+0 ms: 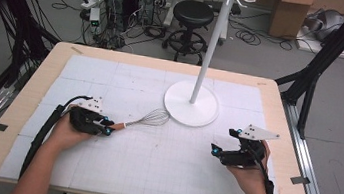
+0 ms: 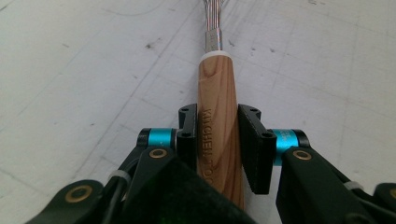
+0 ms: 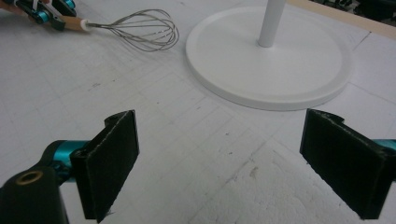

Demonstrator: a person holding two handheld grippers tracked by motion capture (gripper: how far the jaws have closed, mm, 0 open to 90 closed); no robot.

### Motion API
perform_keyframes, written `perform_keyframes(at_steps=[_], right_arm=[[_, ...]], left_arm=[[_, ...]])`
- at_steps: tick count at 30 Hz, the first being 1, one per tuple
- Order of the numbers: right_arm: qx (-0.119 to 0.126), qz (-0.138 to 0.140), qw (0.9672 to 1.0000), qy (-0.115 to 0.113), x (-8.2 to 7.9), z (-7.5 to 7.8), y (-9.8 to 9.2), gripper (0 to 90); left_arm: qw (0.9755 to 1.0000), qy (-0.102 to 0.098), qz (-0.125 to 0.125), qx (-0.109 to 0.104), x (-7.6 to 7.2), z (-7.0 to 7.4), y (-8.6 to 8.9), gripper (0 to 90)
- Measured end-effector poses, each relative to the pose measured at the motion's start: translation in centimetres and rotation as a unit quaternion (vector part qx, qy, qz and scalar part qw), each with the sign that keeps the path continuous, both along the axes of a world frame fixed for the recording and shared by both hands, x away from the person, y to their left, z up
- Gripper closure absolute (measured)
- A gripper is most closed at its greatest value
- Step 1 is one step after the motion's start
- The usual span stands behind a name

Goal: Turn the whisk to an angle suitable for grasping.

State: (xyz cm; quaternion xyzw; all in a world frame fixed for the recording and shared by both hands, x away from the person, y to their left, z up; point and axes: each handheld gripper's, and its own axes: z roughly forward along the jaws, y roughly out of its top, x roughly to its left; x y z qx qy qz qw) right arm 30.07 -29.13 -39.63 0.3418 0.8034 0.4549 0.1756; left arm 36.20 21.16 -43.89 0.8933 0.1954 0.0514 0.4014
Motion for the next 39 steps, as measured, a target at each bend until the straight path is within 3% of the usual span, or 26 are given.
perform_keyframes(at_steps=[13,18,22,24,25,27,29,33,39], right_arm=[[-0.001,0.001,1.0000,-0.001,-0.1,0.1,0.1,10.8],[0.000,0.001,1.0000,-0.002,-0.1,0.3,0.1,10.8],[-0.001,0.003,1.0000,-0.005,-0.1,0.3,0.1,10.8],[-0.002,0.003,1.0000,-0.005,-0.1,0.2,0.1,10.8],[-0.003,0.002,1.0000,-0.004,-0.1,0.2,0.1,10.8],[-0.003,0.002,1.0000,-0.002,0.0,0.2,0.1,10.7],[-0.002,0.003,1.0000,-0.004,0.0,0.2,0.1,10.7],[-0.002,0.001,1.0000,0.000,0.0,0.2,0.1,10.8],[-0.003,0.003,1.0000,-0.003,0.0,0.2,0.1,10.8]], left_arm=[[0.9983,-0.002,-0.057,-0.008,-0.7,-0.1,-1.8,70.1],[0.9960,-0.005,-0.089,-0.008,-0.9,-0.2,-2.8,70.1],[0.9955,-0.002,-0.095,-0.007,-1.0,-0.1,-3.2,68.7],[0.9962,-0.004,-0.082,-0.030,-1.1,0.0,-3.1,55.8],[0.9954,-0.003,-0.081,-0.051,-1.0,0.4,-2.7,54.4],[0.9947,-0.006,-0.082,-0.062,-1.1,0.7,-2.4,54.0],[0.9932,-0.015,-0.078,-0.086,-1.2,1.3,-1.8,46.4],[0.9878,-0.026,-0.084,-0.129,-1.4,2.2,-1.0,40.7],[0.9870,-0.035,-0.093,-0.126,-1.6,2.4,-0.5,32.3]])
